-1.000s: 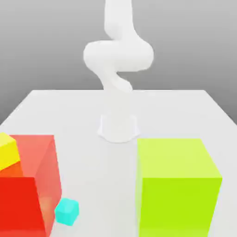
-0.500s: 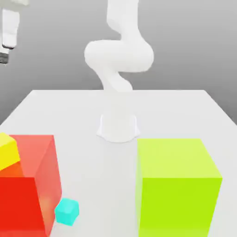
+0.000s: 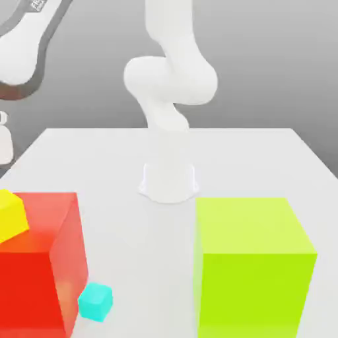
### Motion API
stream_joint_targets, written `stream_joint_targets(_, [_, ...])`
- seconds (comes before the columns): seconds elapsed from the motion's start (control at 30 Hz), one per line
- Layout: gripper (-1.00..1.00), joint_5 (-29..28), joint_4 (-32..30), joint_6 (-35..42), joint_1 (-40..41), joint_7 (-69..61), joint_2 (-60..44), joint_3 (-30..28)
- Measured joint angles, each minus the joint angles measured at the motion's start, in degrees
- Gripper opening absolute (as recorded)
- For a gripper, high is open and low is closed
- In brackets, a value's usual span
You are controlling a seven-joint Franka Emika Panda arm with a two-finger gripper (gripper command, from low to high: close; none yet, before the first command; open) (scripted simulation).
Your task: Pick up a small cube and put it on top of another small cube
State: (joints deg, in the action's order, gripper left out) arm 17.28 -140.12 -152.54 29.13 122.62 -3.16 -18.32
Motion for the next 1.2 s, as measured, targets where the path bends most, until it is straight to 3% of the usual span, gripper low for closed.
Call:
stream_joint_targets(0.3, [0.0,-7.1,-10.8,-6.5,-2.0,21.2,-4.4,-3.5])
stream_joint_targets(0.47, [0.0,0.8,-10.0,-13.4,3.0,16.1,-13.7,2.8])
stream_joint_targets(0.5, [-1.0,2.5,-9.6,-15.0,4.8,14.8,-15.8,4.9])
stream_joint_targets(0.73, [-1.0,2.7,-9.5,-15.5,5.4,14.6,-16.2,5.6])
stream_joint_targets(0.93, [-1.0,-8.8,-11.7,-7.4,0.7,22.7,-5.4,-1.5])
stream_joint_targets(1.2, [-1.0,-14.6,-4.7,-0.9,0.6,4.6,-0.8,-0.4])
